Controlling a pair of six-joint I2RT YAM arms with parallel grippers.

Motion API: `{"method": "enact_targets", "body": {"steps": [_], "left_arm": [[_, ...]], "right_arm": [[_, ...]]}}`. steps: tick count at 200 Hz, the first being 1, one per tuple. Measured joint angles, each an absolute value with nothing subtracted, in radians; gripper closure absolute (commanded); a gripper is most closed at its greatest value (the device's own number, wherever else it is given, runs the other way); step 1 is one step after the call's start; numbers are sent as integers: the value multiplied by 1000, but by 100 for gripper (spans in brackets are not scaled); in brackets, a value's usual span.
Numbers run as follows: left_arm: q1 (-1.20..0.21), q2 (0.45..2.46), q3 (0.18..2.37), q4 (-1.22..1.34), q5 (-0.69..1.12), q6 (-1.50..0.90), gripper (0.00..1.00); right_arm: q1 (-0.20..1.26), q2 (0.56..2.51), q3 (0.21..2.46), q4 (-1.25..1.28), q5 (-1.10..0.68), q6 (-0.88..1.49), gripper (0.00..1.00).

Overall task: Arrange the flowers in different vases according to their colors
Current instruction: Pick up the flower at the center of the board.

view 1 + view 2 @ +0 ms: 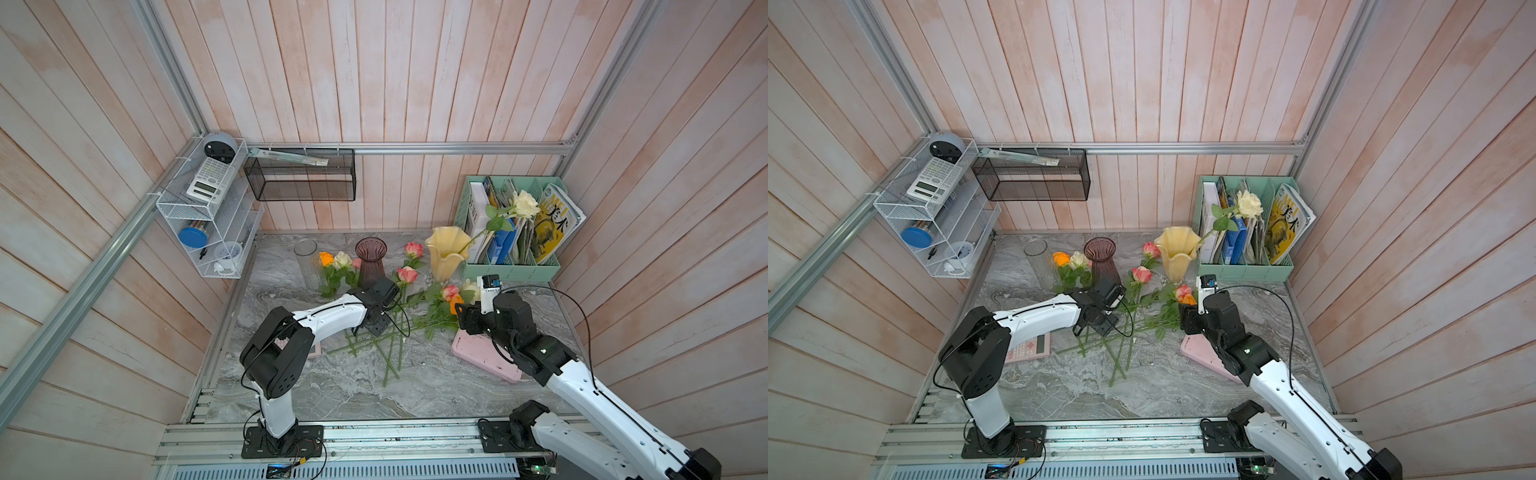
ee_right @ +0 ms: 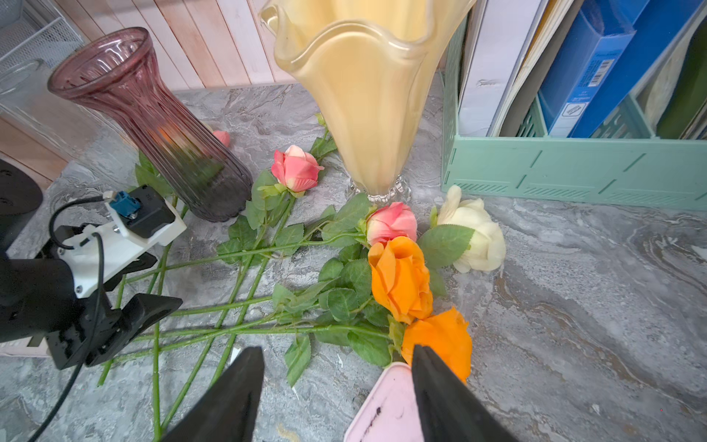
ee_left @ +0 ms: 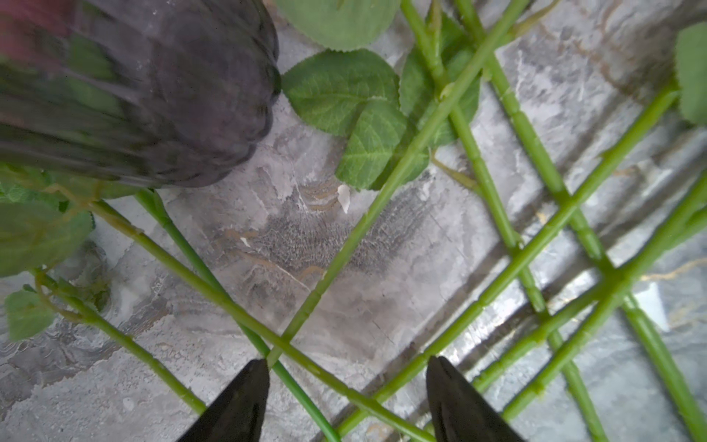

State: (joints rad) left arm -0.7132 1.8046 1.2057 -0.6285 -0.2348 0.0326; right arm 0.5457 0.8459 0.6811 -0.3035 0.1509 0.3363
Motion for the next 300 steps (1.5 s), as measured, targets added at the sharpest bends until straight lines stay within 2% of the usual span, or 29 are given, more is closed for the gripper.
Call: {"method": "enact_targets", "body": {"steps": [68,122,163,183,250,300], "left_arm": [[-720,1657,1098,-589,-207,-236,29],[-722,1666,1048,-562,-162,-494,30],[-720,1715,1048,-518,-138,-598,33],[-720,1744,1048,-505,-138,-626,37],[-712,1762,1044,-476,-144,-690,67],[-702,1761,1022,-456,-154,-709,73]], "right_arm": [[582,870,681,-291,147,337,33],[588,902,681,-278,143,337,33],[594,904,681,-276,143,336,33],[594,903,681,-276,142,336,33],[594,888,667,-269,143,336,34],[594,872,666,-270,144,336,34]]}}
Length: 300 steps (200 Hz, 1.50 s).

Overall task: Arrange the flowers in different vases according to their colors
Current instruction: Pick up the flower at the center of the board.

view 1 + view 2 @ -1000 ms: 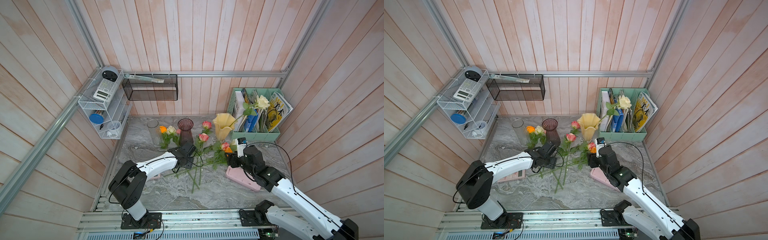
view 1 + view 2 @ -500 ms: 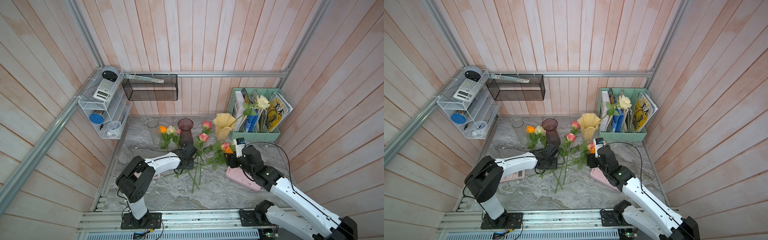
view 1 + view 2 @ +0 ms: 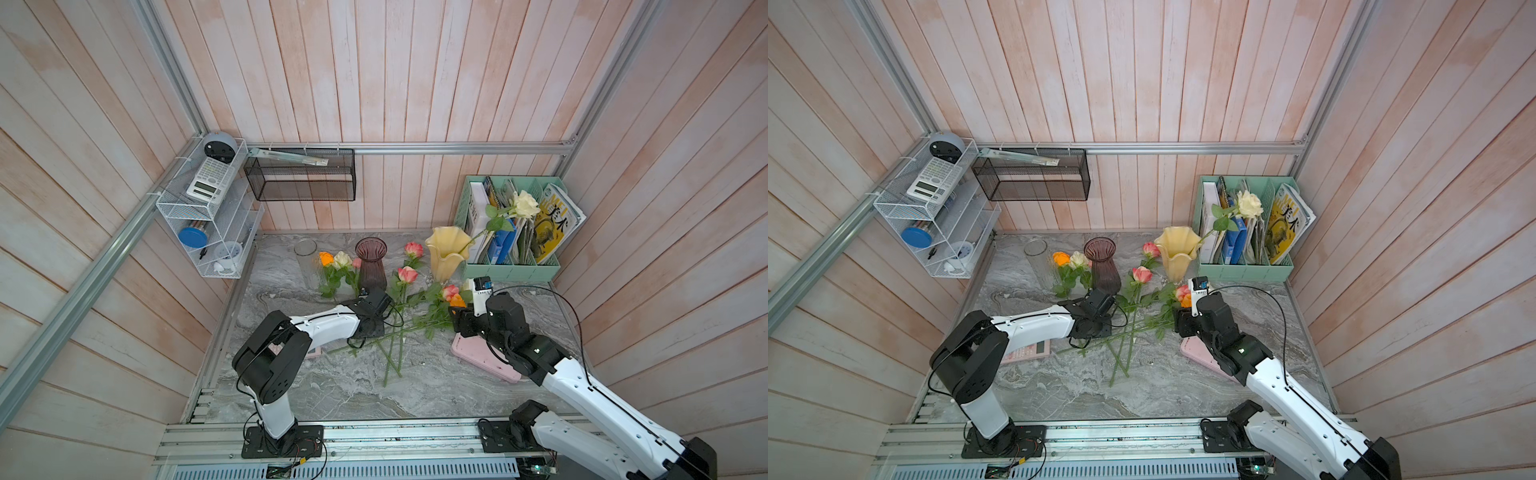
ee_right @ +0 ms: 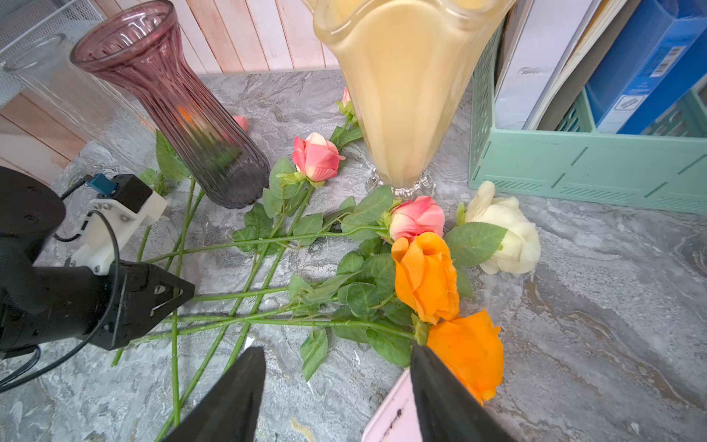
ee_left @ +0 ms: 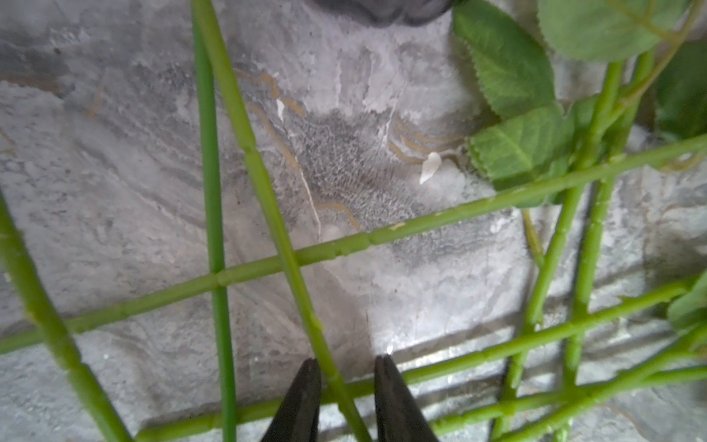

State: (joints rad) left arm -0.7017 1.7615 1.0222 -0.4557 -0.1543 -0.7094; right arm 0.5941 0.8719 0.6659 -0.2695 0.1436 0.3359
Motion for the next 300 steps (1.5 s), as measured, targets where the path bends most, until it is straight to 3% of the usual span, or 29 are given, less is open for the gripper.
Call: {"method": "enact_targets", "body": {"steps": [58,98,159,237,300], "left_arm": [[-694,1758,985,-420,-159,-743,93],[-691,1720,937,-391,-169,-764,100],[-703,1523,874,-431,-232,-762,100],[-834,1179,884,-535,-420,-706,100],[-937,1086,1005,-587,-573,-569,100]], "right_arm": [[594,865,666,-270,144,336,34],[594,850,659,-270,144,336,34],[594,845,648,-268,144,336,34],[594,875,633,-253,148,336,34],[594,944,621,-208,147,337,34]]}}
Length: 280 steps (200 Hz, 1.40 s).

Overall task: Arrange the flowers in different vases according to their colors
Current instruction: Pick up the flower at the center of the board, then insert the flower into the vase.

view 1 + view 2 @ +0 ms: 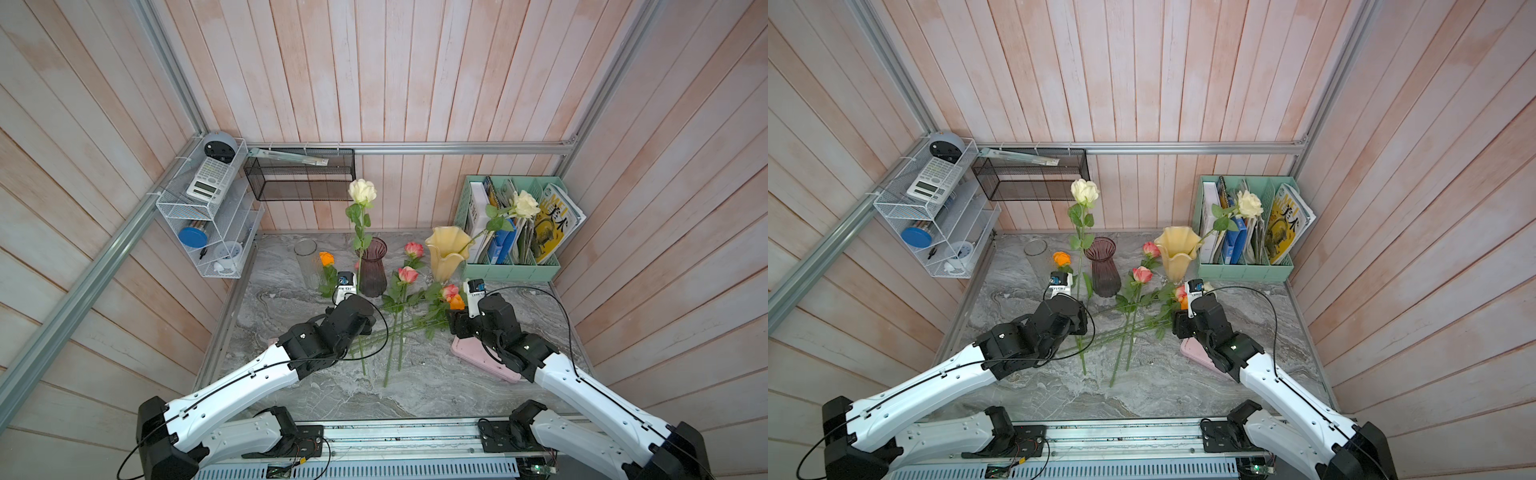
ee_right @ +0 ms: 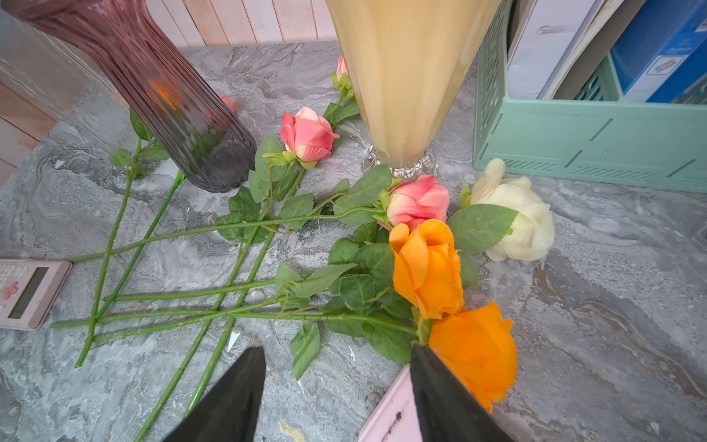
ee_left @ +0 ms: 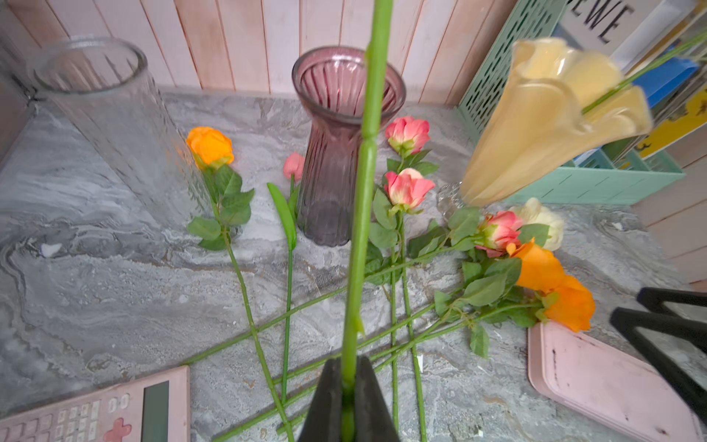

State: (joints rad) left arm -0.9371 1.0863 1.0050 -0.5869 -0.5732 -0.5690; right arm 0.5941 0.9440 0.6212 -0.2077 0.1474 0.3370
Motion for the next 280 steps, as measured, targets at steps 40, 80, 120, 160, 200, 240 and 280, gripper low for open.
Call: {"method": "enact_targets", "body": {"steps": [40,80,120,160,200,240,280], "left_arm": [[-976,1111,1139,-529,-607,-396,100],[-976,1256,1353,-299,-532,-168,100],[-968,1480,1520,-38,-374,-4,100],[-915,1700,1663,124,-242,49,100],[-875,1816,1760,240,-179,60,100],[-867,1922,1922,333,-145,60,100],[-858,2054,2050,390,-135,68,100]], "right_arm": [[594,941,593,-200,143,347,34],[594,938,511,-188,125,390,34],[594,937,468,-182,114,419,34],[594,937,468,-173,107,423,34],[594,948,449,-152,101,423,34],[594,979,436,-133,86,423,34],[594,989,436,-122,62,429,34]]}}
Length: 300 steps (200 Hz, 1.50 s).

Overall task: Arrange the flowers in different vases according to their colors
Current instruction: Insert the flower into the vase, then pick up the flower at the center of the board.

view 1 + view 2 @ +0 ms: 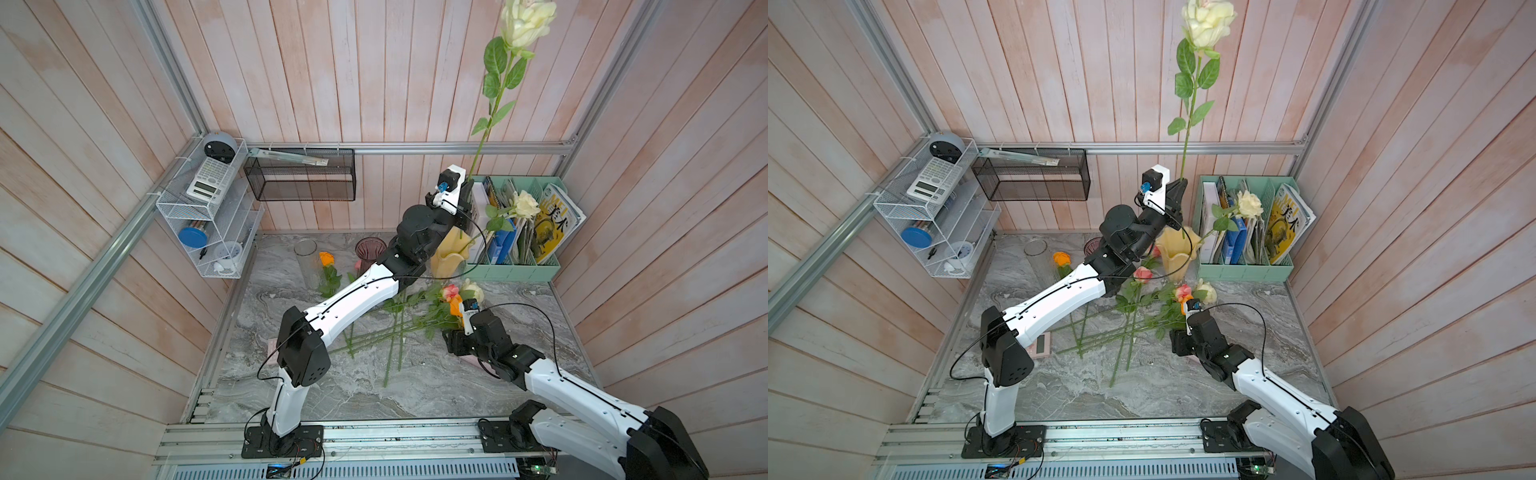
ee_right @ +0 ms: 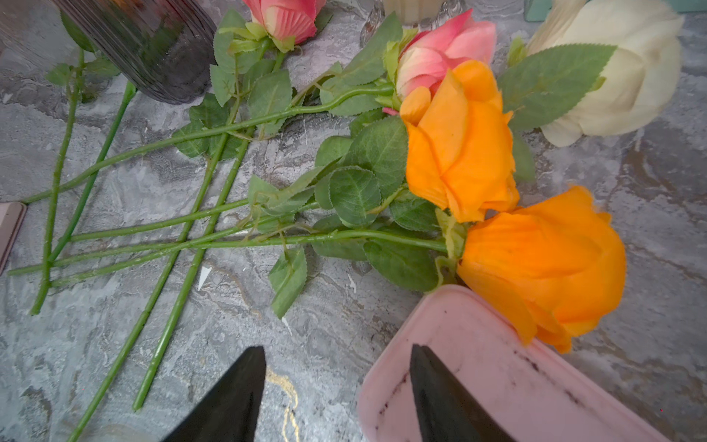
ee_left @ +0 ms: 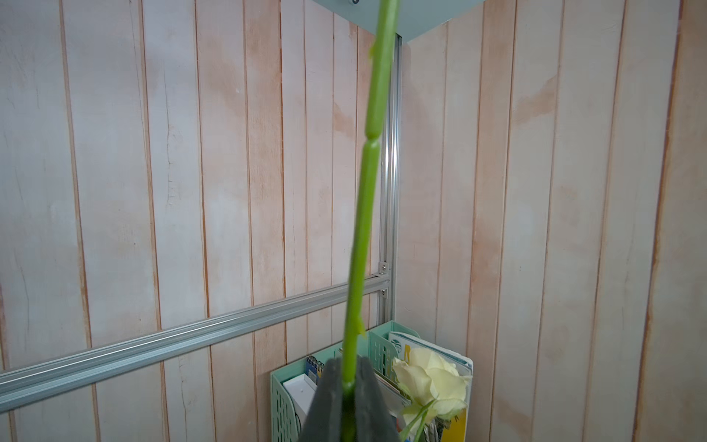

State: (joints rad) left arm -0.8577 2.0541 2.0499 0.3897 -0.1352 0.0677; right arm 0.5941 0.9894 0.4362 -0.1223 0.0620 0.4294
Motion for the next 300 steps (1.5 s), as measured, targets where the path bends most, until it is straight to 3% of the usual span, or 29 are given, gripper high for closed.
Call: {"method": "enact_targets", "body": {"steps": [80,87,99,119,149,186,234,246,262,273,284,300], "left_arm": [[-823,2248,2014,470,-170,81,99],[-823,2248,1991,486,-177,80,87],[-823,2242,1940,524,-189,82,47],[-824,2211,1813,579,-218,79,16],[-823,2138,1653,594,-256,66,2],[-823,1953,1499,580,-287,52,0],[-834,1529,1279,427,-308,80,3],[-834,1424,1217,370,-300,102,12],[-836,1308,1131,298,-293,115,29],[-836,1248,1067,247,-292,132,39],[-836,1203,1003,198,-292,134,40],[-836,1168,922,128,-295,126,40]], "right_arm": [[594,905,408,-124,41,429,34],[594,901,408,-126,39,429,34],[594,899,408,-128,38,429,34],[594,899,409,-137,31,430,34],[594,905,420,-143,22,443,34],[595,915,446,-155,13,463,34],[595,909,511,-228,37,478,35],[594,920,546,-256,44,482,42],[592,938,590,-289,47,481,69],[590,942,606,-308,45,497,79],[587,942,613,-331,39,503,86],[585,946,614,-368,32,516,87]]}}
